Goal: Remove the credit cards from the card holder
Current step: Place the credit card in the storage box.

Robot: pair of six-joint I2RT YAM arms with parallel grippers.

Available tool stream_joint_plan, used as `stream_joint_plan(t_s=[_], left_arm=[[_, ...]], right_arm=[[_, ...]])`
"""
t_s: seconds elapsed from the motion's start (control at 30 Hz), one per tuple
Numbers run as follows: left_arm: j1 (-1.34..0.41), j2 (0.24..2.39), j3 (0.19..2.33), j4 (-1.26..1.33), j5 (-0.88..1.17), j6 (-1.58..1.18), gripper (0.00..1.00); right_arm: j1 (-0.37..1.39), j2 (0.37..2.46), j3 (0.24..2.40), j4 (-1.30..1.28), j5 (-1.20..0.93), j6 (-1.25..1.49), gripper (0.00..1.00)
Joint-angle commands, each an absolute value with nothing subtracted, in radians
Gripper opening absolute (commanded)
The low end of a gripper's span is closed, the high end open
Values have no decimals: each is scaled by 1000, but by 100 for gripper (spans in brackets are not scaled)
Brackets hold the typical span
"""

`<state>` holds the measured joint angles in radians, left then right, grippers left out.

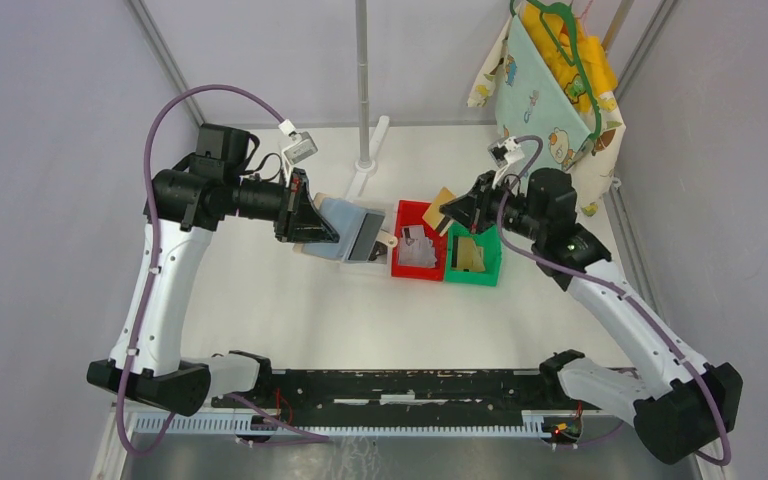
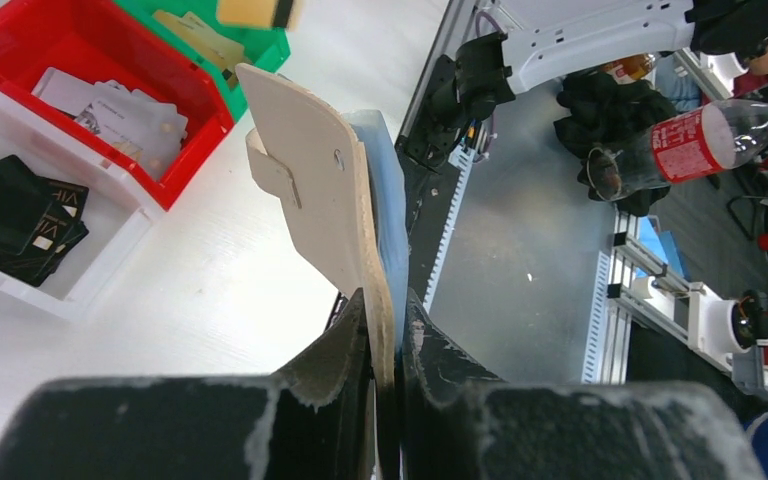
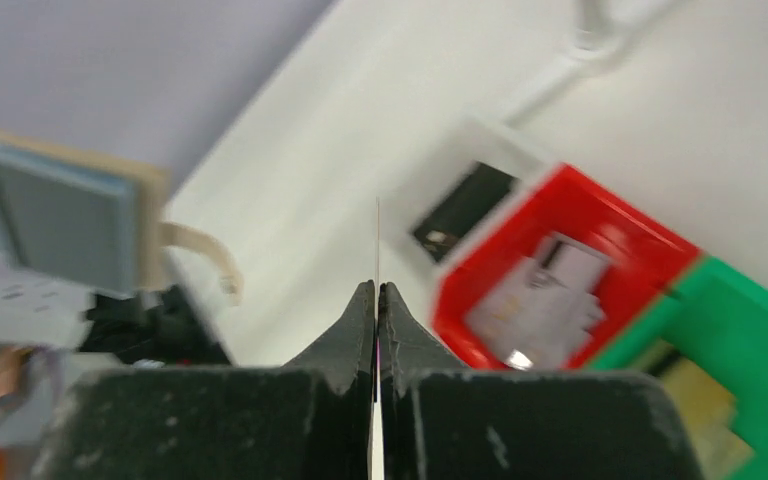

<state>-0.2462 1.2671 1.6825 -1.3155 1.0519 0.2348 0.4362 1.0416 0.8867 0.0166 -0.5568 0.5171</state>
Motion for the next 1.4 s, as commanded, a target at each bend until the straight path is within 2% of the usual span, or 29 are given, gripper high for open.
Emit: stream_joint_plan(t_s=[0.0,0.13,0.4,1.07,1.37], left_arm=[[-242,1252,1719,-1316,1038,312,2],[-242,1249,1721,-1318,1057,314,2],[-242,1238,1732,-1319,1085,311,2],[-242,1224,1733,-1298,1097,301,2],[-242,1213,1723,-1262,1097,272,2]], right_arm=[[405,1117,1008,-448,-193,183,0],[396,1193,1023,-486,-65,142,0],[394,1298,1016,-480,21,108,0],[392,1509,992,-355,-178,123,0],[391,1557,959,-301,-194,110,0]])
